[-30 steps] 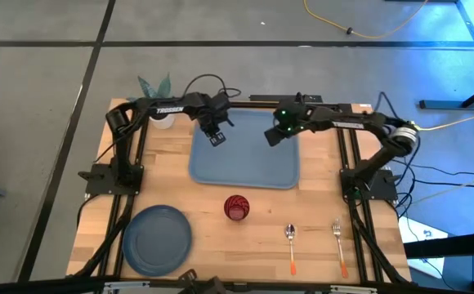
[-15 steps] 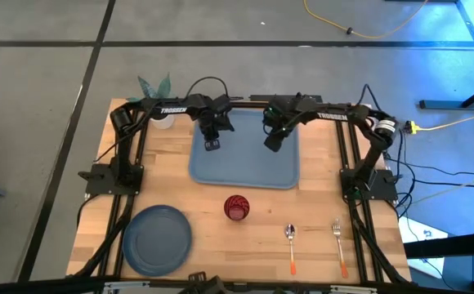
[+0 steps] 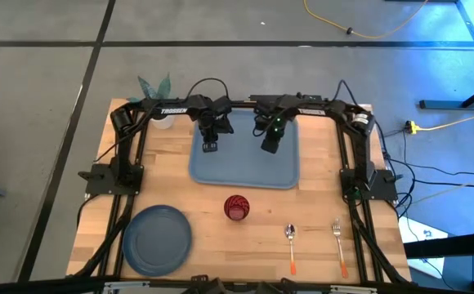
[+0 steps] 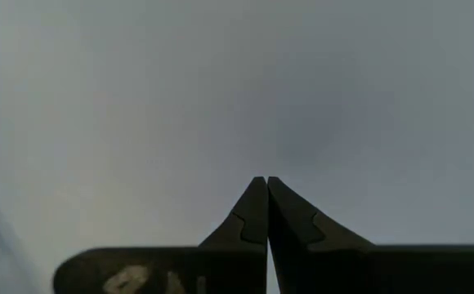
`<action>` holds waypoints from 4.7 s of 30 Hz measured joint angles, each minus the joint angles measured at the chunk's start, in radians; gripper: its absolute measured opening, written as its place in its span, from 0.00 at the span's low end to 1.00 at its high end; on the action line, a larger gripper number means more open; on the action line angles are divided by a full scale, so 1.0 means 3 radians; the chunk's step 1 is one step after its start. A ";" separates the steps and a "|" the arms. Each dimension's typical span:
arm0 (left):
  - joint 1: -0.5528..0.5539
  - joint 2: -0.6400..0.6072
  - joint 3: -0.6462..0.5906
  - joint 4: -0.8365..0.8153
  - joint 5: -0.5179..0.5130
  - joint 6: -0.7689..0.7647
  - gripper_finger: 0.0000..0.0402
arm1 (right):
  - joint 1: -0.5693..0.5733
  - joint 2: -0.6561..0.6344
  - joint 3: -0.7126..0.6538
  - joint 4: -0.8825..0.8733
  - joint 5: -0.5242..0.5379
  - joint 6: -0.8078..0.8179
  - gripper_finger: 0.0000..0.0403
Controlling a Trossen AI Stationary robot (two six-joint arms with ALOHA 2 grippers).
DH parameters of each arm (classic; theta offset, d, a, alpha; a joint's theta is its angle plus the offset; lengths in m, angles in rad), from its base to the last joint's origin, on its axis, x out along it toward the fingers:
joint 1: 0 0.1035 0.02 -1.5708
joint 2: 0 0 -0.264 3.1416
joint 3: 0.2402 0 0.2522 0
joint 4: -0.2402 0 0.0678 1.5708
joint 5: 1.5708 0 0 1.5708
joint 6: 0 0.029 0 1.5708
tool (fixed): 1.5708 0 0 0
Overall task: Pick and place plate/cup/fork/spoon on tray
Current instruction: Move the blue tray to the center of the table, then put the dark red glass on the blue tray
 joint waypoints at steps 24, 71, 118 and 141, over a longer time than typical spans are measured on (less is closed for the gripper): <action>-0.0217 0.0260 0.0006 -0.0322 0.0029 -0.0188 0.00 | 0.0230 0.0127 0.0003 0.0019 -0.0014 -0.0004 0.01; -0.0792 -0.0068 -0.0011 -0.0635 -0.0307 -0.0728 0.00 | 0.0763 -0.0133 -0.0173 -0.0043 -0.0096 0.0373 0.01; -0.0915 -0.1627 0.0000 -0.1033 0.0023 -0.1198 0.12 | 0.0763 -0.1678 -0.0162 -0.0280 -0.0062 -0.0197 0.18; -0.1682 -0.1627 0.0000 -0.0452 -0.0024 -0.1163 0.12 | 0.1352 -0.1700 0.1029 -0.1212 -0.0042 -0.0316 0.18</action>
